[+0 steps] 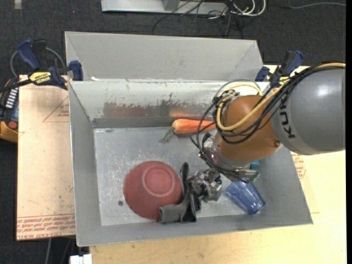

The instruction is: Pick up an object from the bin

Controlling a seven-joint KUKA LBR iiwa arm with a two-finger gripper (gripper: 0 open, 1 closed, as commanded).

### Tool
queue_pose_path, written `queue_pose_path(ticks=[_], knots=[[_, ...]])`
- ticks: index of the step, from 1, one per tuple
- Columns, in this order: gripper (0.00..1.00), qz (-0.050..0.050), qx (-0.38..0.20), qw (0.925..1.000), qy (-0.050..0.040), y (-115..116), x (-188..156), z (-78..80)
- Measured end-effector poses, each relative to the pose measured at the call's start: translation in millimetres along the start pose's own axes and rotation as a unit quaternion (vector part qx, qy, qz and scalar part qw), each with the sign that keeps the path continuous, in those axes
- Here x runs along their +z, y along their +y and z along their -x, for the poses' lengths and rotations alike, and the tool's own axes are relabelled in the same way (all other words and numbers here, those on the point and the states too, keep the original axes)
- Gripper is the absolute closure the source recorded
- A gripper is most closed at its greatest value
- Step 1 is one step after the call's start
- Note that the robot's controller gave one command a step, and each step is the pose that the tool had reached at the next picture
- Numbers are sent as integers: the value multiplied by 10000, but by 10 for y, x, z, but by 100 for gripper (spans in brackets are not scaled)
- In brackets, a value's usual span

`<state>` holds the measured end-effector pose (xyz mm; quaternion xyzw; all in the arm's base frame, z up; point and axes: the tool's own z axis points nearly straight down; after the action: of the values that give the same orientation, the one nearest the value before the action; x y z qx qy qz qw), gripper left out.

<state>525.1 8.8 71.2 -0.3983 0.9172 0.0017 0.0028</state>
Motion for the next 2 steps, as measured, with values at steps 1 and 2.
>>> queue_pose_path(ticks=[1,2], knots=[[100,41,2,10000,34,27,-128,-17],[100,23,1,10000,18,20,-420,-7]])
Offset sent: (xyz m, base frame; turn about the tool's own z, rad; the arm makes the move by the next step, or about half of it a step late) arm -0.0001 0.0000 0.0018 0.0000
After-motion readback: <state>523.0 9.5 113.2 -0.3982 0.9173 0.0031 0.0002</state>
